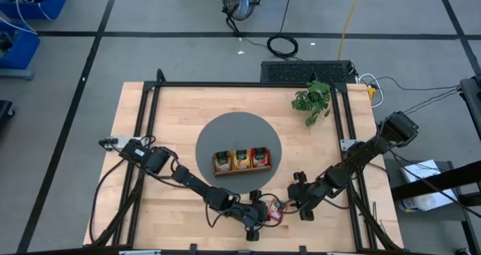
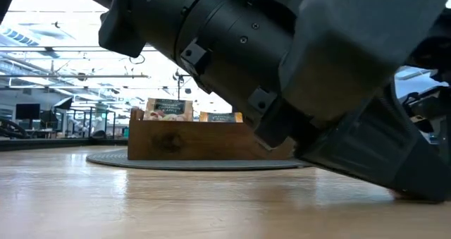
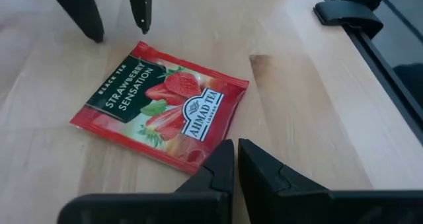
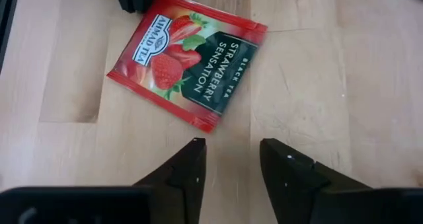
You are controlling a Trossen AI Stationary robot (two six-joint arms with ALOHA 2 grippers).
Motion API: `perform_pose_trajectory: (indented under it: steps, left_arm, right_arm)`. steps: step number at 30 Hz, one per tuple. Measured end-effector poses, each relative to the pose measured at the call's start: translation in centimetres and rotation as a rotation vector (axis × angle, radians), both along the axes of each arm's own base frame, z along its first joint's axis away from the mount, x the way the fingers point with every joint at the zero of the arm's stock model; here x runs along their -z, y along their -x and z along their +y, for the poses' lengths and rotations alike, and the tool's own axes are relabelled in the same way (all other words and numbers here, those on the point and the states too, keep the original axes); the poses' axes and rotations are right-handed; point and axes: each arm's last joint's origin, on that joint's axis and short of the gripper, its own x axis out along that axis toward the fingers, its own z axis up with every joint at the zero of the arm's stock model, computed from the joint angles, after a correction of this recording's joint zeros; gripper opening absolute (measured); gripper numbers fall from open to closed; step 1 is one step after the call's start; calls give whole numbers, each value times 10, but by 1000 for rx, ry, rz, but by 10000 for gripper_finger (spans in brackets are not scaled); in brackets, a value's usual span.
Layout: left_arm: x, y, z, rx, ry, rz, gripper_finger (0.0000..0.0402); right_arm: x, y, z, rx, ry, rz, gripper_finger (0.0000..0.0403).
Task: Pick & Place Tea
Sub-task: Put the red tea bag into the right section of the wooden organizer
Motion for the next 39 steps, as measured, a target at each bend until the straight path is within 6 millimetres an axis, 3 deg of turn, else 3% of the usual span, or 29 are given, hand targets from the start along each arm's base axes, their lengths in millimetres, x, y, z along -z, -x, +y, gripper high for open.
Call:
perform_pose_trajectory:
  steps: [3,8,12,19,22,29,39]
  left_arm:
    - [-2,1,-3,37,-35,-12,30]
    - [-23,8,-14,111,-67,-71,30]
    - [-37,6,-14,51,-119,-146,30]
    - [-19,-6,15,-1,-63,-45,30]
    - [-7,-7,16,6,-53,-23,30]
    - [-5,-7,14,8,-50,-21,30]
    - [-4,-6,14,-5,-59,-13,30]
  right_arm:
    - [0,0,0,-1,1,2,139]
    - [0,4,5,-16,-1,5,141]
    - [0,6,7,-9,-11,10,141]
    - [-1,4,9,15,-50,-10,141]
    - [-4,2,11,27,-83,-32,141]
    - [4,7,6,79,-149,-47,141]
    - [21,30,-16,233,-467,-248,141]
